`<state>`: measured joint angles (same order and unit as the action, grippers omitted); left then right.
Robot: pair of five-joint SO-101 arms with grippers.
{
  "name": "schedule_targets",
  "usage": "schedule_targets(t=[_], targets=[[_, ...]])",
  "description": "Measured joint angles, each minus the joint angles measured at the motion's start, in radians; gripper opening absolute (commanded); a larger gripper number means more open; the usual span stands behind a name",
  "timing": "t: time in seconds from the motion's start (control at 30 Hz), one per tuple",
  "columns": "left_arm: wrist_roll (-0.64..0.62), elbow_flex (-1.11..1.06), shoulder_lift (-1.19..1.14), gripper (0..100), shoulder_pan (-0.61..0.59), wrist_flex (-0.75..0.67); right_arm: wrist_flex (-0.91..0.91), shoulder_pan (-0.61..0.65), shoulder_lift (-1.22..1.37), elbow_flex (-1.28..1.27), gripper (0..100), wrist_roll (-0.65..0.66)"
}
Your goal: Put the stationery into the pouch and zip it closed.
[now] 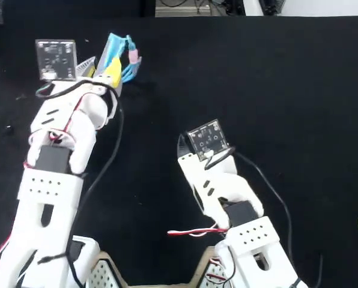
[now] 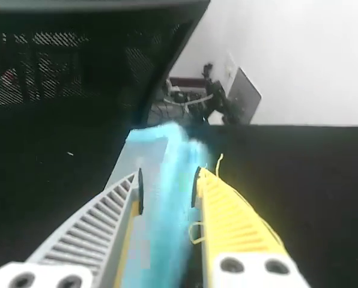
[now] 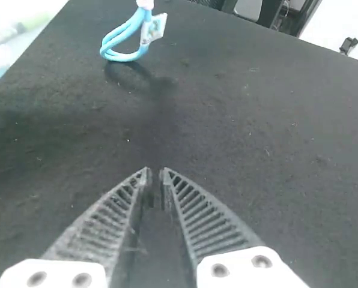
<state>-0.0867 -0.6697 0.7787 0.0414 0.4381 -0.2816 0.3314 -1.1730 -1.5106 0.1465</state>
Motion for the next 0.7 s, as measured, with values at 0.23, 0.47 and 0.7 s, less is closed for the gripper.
schedule_targets(t=[0.23, 0.47, 0.7], targets=[[0.0, 0.0, 0.046, 15, -0.005, 0.035, 0.0, 0.0, 0.0, 0.0, 2.8, 0.0], [0.0, -0.028, 0.038, 15, -0.031, 0.068, 0.0, 0.0, 0.0, 0.0, 2.8, 0.0], [0.054, -0.146, 0.038, 4, -0.048, 0.199, 0.0, 0.0, 0.0, 0.0, 2.8, 0.0]])
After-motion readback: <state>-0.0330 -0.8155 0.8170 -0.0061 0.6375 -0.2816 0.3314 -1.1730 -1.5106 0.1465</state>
